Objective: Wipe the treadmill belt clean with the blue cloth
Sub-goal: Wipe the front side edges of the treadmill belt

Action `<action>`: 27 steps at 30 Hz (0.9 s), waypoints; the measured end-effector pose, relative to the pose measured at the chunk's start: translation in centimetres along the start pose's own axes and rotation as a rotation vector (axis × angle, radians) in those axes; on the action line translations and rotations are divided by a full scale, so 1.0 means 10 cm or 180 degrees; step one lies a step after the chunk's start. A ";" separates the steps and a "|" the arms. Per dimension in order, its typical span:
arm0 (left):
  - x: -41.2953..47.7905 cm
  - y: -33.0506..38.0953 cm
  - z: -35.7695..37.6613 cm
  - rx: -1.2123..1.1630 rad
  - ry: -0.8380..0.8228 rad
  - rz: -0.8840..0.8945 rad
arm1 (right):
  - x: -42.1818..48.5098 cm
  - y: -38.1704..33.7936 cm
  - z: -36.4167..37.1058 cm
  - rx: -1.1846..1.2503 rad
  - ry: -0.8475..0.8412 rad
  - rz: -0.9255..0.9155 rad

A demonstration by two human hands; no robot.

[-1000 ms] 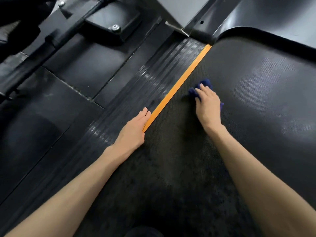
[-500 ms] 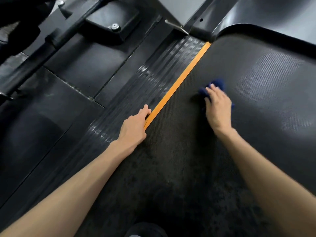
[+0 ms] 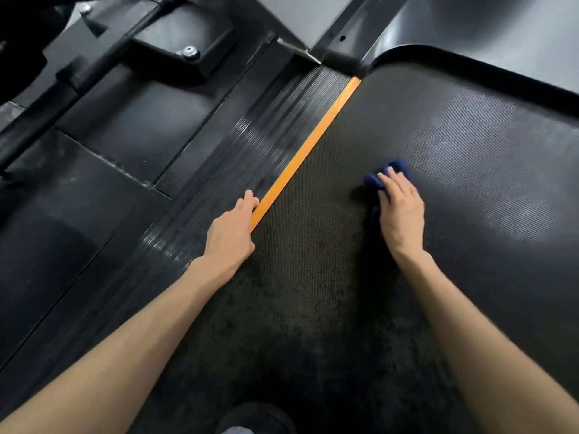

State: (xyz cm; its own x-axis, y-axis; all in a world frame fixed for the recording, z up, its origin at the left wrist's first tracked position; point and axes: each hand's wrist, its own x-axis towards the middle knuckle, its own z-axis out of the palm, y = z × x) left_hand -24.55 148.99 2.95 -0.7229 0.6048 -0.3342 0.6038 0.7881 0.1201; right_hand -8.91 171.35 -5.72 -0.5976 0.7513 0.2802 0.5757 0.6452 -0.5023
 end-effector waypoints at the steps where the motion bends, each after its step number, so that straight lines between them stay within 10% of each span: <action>1: 0.00 0.00 0.00 0.0003 0.0026 -0.0003 | -0.06 -0.13 0.00 0.0042 0.0069 0.0160; 8: 0.00 0.04 0.01 0.0256 0.0079 -0.0047 | -1.16 -0.94 0.19 0.0222 -0.1619 -0.2532; 17: 0.09 0.01 -0.08 0.0901 -0.0016 0.0270 | -0.07 0.24 -0.23 -0.0447 0.0128 0.0508; 23: 0.06 0.09 0.01 0.1132 0.0155 0.0334 | -1.04 -0.99 0.18 -0.0051 -0.1159 -0.1530; 27: 0.05 0.08 0.03 0.1034 0.0180 0.0307 | -0.74 -0.34 0.01 -0.0139 -0.1270 -0.1997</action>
State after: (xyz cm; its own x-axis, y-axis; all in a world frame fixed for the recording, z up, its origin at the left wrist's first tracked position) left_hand -24.33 149.89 2.61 -0.6692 0.6874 -0.2823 0.7392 0.6546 -0.1584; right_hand -6.48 163.63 -6.15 -0.9737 0.1378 0.1812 0.0764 0.9476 -0.3103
